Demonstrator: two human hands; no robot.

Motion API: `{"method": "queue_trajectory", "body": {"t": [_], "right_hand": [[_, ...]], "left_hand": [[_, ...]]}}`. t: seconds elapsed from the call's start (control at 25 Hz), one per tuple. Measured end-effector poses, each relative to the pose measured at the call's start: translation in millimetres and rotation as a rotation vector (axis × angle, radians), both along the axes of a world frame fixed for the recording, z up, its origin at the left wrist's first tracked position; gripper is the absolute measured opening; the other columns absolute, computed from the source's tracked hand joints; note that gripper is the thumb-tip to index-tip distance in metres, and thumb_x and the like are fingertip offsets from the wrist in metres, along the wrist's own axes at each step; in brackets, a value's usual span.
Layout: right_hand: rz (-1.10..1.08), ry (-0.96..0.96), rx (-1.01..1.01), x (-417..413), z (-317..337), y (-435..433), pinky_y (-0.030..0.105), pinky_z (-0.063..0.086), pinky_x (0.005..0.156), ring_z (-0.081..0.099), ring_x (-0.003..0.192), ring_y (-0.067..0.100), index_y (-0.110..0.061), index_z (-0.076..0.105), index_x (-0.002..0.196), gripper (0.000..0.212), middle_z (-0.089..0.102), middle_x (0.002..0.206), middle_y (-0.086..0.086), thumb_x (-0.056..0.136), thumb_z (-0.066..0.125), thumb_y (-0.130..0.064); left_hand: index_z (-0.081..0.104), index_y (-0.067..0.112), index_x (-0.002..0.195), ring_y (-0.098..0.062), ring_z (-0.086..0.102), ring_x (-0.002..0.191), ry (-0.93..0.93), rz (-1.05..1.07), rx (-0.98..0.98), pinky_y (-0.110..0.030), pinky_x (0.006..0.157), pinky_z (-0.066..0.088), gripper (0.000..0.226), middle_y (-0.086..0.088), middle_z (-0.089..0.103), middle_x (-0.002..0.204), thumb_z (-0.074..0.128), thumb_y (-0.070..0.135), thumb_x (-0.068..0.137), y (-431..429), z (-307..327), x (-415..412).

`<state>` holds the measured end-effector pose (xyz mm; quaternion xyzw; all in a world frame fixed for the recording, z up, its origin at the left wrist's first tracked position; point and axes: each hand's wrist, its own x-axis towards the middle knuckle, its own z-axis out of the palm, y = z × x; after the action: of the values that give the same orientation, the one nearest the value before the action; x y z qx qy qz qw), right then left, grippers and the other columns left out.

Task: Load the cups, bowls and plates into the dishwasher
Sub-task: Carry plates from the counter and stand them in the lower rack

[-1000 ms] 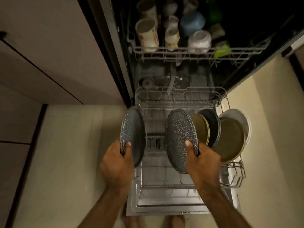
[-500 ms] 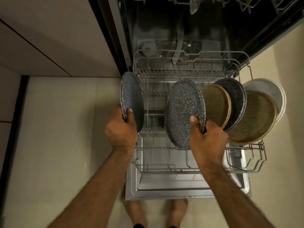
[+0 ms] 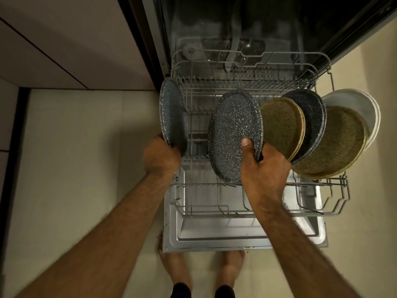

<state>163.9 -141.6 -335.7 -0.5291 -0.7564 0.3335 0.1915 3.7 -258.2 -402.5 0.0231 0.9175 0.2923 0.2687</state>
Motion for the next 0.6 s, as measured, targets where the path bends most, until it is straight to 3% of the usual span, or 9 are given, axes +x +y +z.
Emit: {"method": "queue_trajectory", "body": {"t": [0.12,0.24,0.32,0.4,0.52,0.6], "right_hand": [[0.0,0.022,0.015,0,1,3,0.015,0.035,0.048,0.052,0.051,0.003,-0.022,0.059,0.075,0.029,0.055,0.058,-0.01,0.097,0.064,-0.04],[0.001,0.055,0.019,1,2,6,0.012,0.039,0.049,0.053,0.051,0.001,-0.024,0.06,0.078,0.025,0.056,0.059,-0.013,0.098,0.064,-0.04],[-0.016,0.082,0.001,3,1,6,0.02,0.045,0.05,0.057,0.053,0.007,-0.02,0.061,0.079,0.029,0.058,0.061,-0.009,0.098,0.062,-0.043],[-0.041,0.11,-0.026,5,1,4,0.023,0.048,0.054,0.06,0.058,0.01,-0.016,0.065,0.083,0.036,0.062,0.066,-0.007,0.098,0.059,-0.048],[-0.166,0.22,-0.162,6,6,-1,0.018,0.043,0.052,0.053,0.055,-0.001,-0.02,0.062,0.078,0.038,0.058,0.063,-0.012,0.099,0.056,-0.051],[-0.259,0.314,-0.258,6,8,-4,0.023,0.045,0.054,0.051,0.055,0.0,-0.023,0.06,0.074,0.035,0.056,0.061,-0.013,0.098,0.059,-0.048]], "left_hand": [[0.064,0.016,0.118,-0.015,0.069,0.074,-0.033,0.059,0.136,-0.028,0.06,0.056,0.034,0.002,0.073,0.098,0.077,0.027,0.088,-3,3,6],[0.052,0.011,0.129,-0.011,0.056,0.086,0.146,0.165,0.087,-0.024,0.068,0.042,0.058,0.005,0.06,0.112,0.079,0.041,0.087,-6,18,22],[0.053,0.011,0.122,-0.015,0.053,0.086,0.324,0.265,0.062,-0.026,0.072,0.037,0.053,-0.001,0.06,0.111,0.074,0.047,0.089,-11,31,38],[0.056,0.014,0.109,-0.018,0.057,0.077,0.37,0.245,0.155,-0.029,0.067,0.039,0.039,0.003,0.059,0.091,0.068,0.048,0.093,-12,42,59],[0.06,0.02,0.099,-0.015,0.063,0.073,0.154,0.117,0.187,-0.025,0.061,0.045,0.033,0.009,0.061,0.081,0.062,0.053,0.096,-1,46,87],[0.062,0.022,0.096,-0.017,0.067,0.066,-0.296,0.299,0.305,-0.027,0.056,0.051,0.036,0.008,0.066,0.084,0.058,0.058,0.096,13,46,94]]}}
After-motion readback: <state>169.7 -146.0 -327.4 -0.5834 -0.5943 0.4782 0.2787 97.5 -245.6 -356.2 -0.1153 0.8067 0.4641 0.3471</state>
